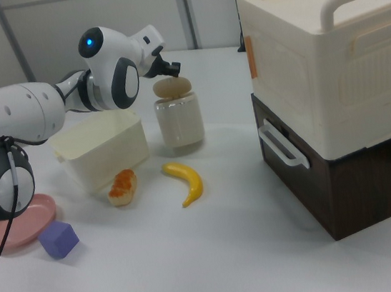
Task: Close the trash can
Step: 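Push the raised lid down onto the bin rim with the gripper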
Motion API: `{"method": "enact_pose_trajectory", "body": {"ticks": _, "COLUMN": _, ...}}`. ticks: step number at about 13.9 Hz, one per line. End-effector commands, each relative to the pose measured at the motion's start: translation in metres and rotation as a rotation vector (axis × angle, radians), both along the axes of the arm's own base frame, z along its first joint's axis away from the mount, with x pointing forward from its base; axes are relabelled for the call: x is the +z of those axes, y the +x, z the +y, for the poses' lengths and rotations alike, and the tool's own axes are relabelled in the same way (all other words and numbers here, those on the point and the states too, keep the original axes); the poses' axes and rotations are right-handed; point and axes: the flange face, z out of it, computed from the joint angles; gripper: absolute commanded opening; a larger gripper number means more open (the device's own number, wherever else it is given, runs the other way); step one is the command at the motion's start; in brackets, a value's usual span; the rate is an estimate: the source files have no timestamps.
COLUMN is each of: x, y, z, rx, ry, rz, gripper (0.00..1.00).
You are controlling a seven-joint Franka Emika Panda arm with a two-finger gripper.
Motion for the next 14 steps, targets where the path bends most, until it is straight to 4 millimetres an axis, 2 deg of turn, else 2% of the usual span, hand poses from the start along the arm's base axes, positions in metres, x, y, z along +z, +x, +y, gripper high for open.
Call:
{"method": "enact_pose_trajectory", "body": {"ticks": 1, "x": 0.000, "y": 0.001, "z": 0.005, "rx": -0.009, "ry": -0.007, "rz": -0.011, "gripper": 0.05}}
{"method": "enact_pose_trajectory", "body": {"ticks": 4, "x": 0.012, "y": -0.002, "z": 0.003, "rx": -0.012, "ry": -0.003, "rz": -0.021, "gripper": 0.05}}
{"method": "enact_pose_trajectory", "body": {"ticks": 7, "x": 0.003, "y": -0.003, "z": -0.002, "rx": -0.015, "ry": -0.011, "rz": -0.003, "gripper": 0.05}}
{"method": "enact_pose_trajectory", "body": {"ticks": 11, "x": -0.019, "y": -0.005, "z": -0.012, "rx": -0.011, "ry": -0.060, "rz": 0.036, "gripper": 0.05}}
{"method": "enact_pose_trajectory", "body": {"ticks": 14, "x": -0.022, "y": -0.005, "z": -0.014, "rx": -0.012, "ry": -0.066, "rz": 0.042, "gripper": 0.05}}
